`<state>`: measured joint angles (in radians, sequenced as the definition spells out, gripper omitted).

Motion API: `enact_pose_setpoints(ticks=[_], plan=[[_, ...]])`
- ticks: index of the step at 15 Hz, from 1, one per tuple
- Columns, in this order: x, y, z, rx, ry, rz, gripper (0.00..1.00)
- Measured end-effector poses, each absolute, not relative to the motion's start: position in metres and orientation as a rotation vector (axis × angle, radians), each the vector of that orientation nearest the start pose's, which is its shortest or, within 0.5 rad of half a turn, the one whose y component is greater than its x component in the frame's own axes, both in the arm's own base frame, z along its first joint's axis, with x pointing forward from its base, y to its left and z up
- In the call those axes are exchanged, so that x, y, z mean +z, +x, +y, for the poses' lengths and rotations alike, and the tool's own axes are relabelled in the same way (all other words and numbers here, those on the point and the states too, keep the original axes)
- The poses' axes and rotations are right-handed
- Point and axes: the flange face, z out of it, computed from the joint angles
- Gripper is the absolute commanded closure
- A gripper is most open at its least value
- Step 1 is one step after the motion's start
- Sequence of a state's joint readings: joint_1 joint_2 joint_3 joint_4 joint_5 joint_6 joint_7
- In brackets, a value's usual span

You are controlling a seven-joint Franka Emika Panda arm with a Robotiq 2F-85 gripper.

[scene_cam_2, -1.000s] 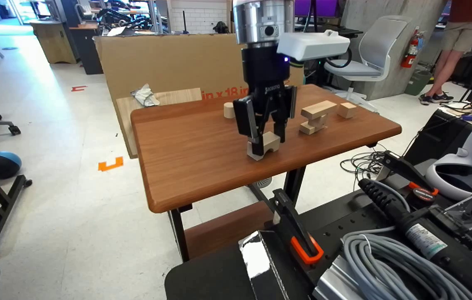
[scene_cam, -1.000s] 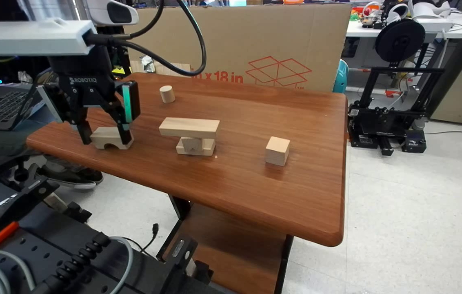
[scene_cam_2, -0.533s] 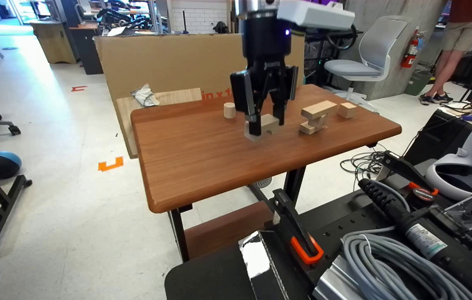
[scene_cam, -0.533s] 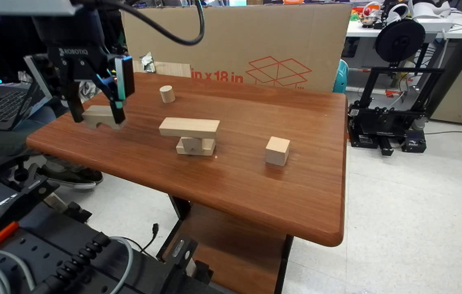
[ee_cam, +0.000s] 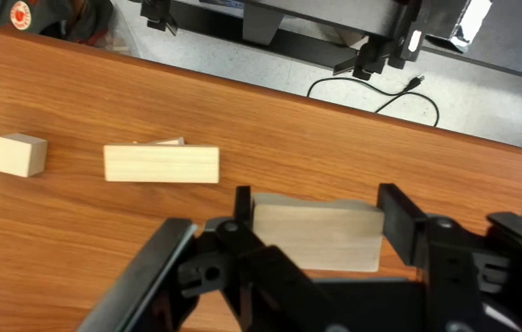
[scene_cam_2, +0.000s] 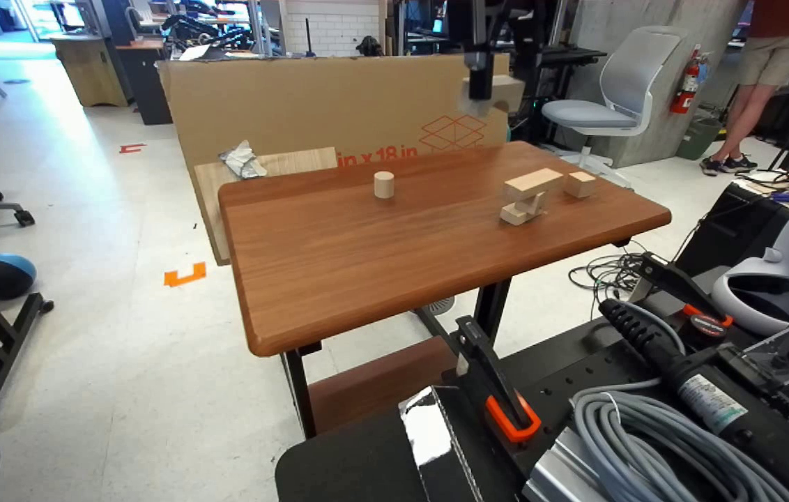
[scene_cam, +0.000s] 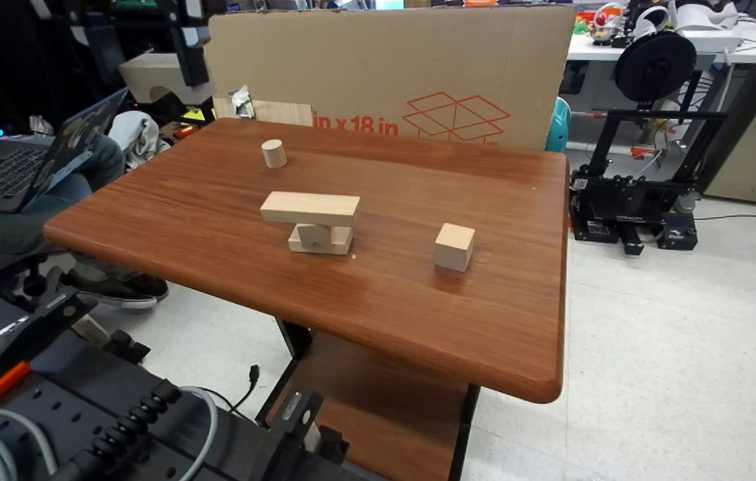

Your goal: Stack the wooden blocks on the table

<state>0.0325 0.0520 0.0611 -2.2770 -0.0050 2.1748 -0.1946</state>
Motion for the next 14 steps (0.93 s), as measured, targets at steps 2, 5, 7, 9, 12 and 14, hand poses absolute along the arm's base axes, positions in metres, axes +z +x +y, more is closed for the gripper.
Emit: enact_pose_setpoints(ticks=[2,5,7,9,12,14], plan=[[0.322,0.504,0.03,0.266,-3.126,-0.46,0.56],[0.312,0.506,0.014,0.32,-3.156,-0.476,0.56],[0.301,0.509,0.01,0.355,-3.158,-0.489,0.56],[0.29,0.514,0.008,0.385,-3.158,-0.506,0.56],[0.28,0.521,0.005,0.406,-3.153,-0.51,0.56],[0.276,0.526,0.002,0.412,-3.153,-0.503,0.56]])
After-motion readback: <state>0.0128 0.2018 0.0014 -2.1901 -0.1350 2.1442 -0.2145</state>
